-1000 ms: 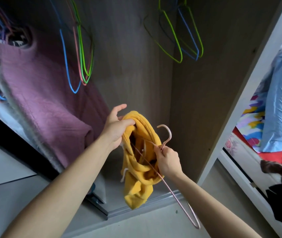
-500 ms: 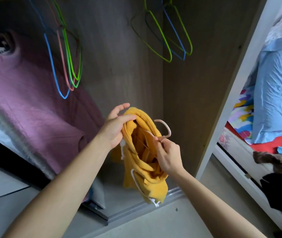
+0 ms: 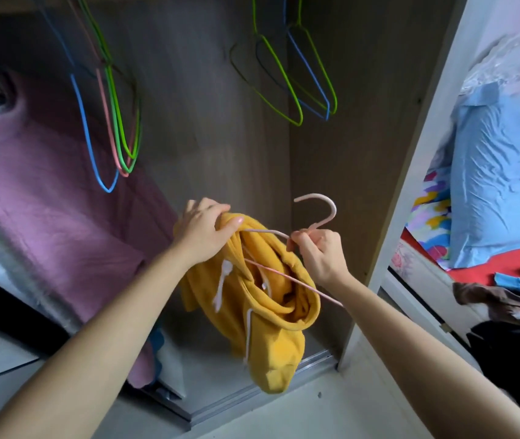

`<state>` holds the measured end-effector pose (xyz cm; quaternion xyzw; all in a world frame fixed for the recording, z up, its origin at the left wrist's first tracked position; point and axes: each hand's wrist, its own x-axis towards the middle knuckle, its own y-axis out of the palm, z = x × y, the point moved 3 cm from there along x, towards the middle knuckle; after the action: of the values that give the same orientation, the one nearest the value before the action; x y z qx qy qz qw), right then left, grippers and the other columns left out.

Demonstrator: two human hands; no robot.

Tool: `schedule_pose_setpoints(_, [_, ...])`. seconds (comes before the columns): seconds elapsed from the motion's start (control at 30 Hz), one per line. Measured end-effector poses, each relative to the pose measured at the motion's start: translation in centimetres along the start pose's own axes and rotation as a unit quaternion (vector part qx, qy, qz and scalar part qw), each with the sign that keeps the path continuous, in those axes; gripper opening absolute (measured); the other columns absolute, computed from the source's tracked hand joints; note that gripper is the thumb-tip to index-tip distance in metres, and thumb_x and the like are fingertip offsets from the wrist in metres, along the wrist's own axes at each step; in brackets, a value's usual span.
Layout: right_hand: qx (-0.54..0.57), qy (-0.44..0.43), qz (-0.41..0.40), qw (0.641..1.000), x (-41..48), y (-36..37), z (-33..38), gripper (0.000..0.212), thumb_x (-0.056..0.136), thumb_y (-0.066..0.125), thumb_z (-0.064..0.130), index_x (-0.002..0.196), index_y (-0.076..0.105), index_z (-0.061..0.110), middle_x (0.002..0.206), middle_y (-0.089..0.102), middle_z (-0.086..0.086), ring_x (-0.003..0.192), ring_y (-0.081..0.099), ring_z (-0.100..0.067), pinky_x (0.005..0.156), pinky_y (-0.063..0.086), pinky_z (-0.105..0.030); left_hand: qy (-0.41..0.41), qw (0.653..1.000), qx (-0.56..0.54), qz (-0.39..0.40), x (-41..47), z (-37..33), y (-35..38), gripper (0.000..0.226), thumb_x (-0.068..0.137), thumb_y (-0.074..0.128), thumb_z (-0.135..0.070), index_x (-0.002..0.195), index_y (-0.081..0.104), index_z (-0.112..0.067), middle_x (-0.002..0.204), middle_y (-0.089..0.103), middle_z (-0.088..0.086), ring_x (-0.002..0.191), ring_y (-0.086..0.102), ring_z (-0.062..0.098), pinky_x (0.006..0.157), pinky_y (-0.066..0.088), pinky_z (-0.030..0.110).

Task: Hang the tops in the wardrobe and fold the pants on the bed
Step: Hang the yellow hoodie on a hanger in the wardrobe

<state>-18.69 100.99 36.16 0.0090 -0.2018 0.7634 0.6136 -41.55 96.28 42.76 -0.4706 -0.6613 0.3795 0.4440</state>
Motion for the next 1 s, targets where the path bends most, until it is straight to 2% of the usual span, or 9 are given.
schedule_pose_setpoints(0.07, [-0.011,-0.034,0.005,0.999,0.9,-0.7,0.6,0.042,0.092,0.05,0.031,0.058,0.071,0.018,0.055,0.063,0.001,0.057,0.06,-0.014,0.05,0.047,-0.022,0.012,0.997,0.054,0.045,0.2,-0.1,0.5,0.049,0.099,0.027,-0.062,0.103,0.065,-0.031,0.109,0.063,-0.009,0.111,0.049,0.021,0.1,0.033,0.042])
schedule_pose_setpoints(0.17, [-0.008,-0.041,0.01,0.999,1.6,-0.5,0.6,0.041,0.095,0.05,0.029,0.064,0.075,0.02,0.056,0.063,-0.004,0.052,0.058,-0.018,0.054,0.048,-0.033,-0.001,0.999,-0.029,0.033,0.5,-1.0,1.1,0.051,0.102,0.023,-0.057,0.069,0.048,-0.026,0.068,0.053,-0.014,0.073,0.053,0.014,0.065,0.037,0.024])
schedule_pose_setpoints(0.4, [-0.03,-0.028,0.023,0.999,1.5,1.5,1.0,0.048,0.094,0.027,0.06,0.084,0.059,0.025,0.075,0.063,0.015,0.075,0.061,-0.006,0.062,0.052,-0.026,-0.024,0.989,-0.023,-0.141,0.1,-3.2,1.8,0.051,0.105,0.025,-0.049,0.075,0.057,-0.023,0.07,0.053,-0.014,0.056,0.044,0.003,0.049,0.027,0.015])
schedule_pose_setpoints(0.47, [-0.122,-0.095,-0.048,0.987,1.1,0.8,0.9,0.033,0.095,0.037,0.056,0.092,0.053,0.028,0.089,0.056,0.015,0.08,0.055,-0.009,0.068,0.051,-0.025,-0.021,0.98,-0.015,-0.199,-0.4,-3.0,1.7,0.05,0.105,0.028,-0.046,0.069,0.052,-0.023,0.066,0.054,-0.008,0.055,0.04,0.003,0.048,0.021,0.015])
schedule_pose_setpoints(0.57, [-0.214,-0.289,-0.197,0.912,-1.3,-0.3,0.5,0.017,0.094,0.056,0.037,0.095,0.051,0.021,0.099,0.047,0.006,0.085,0.045,-0.01,0.071,0.036,-0.027,-0.063,0.964,-0.015,-0.259,-0.5,-2.4,1.1,0.05,0.105,0.036,-0.04,0.065,0.056,-0.017,0.068,0.067,0.009,0.056,0.049,0.016,0.049,0.021,0.02])
schedule_pose_setpoints(0.67, [-0.184,-0.363,-0.007,0.913,-3.2,1.6,-1.1,0.031,0.092,0.064,0.044,0.104,0.056,0.017,0.093,0.055,0.001,0.079,0.05,-0.013,0.067,0.046,-0.036,-0.118,0.954,-0.044,-0.271,0.2,-1.7,0.0,0.055,0.104,0.037,-0.041,0.08,0.069,-0.003,0.084,0.071,0.02,0.078,0.063,0.041,0.063,0.031,0.031])
schedule_pose_setpoints(0.77, [-0.217,-0.174,0.231,0.932,-3.7,4.6,-2.7,0.091,0.083,0.064,0.065,0.153,0.016,0.032,0.125,0.057,0.002,0.103,0.058,-0.01,0.085,0.057,-0.032,-0.101,0.948,-0.081,-0.29,0.7,-2.2,-1.1,0.055,0.103,0.038,-0.042,0.079,0.069,-0.004,0.082,0.07,0.019,0.079,0.062,0.039,0.063,0.032,0.032])
schedule_pose_setpoints(0.87, [-0.212,-0.175,0.235,0.932,-3.3,5.7,-2.8,0.099,0.08,0.067,0.057,0.153,0.002,0.039,0.142,0.051,0.002,0.126,0.051,-0.014,0.101,0.051,-0.038,-0.072,0.946,-0.08,-0.307,0.5,-2.4,-1.9,0.051,0.102,0.039,-0.043,0.072,0.065,-0.01,0.075,0.069,0.015,0.072,0.061,0.035,0.06,0.03,0.031])
schedule_pose_setpoints(1.0, [-0.185,-0.257,0.241,0.917,-3.4,6.3,-2.4,0.092,0.091,0.06,0.05,0.157,-0.002,0.036,0.139,0.056,-0.002,0.12,0.056,-0.016,0.098,0.052,-0.032,-0.143,0.93,-0.124,-0.315,0.9,-1.1,-2.6,0.052,0.103,0.041,-0.041,0.076,0.067,-0.005,0.08,0.07,0.018,0.073,0.059,0.03,0.063,0.031,0.032])
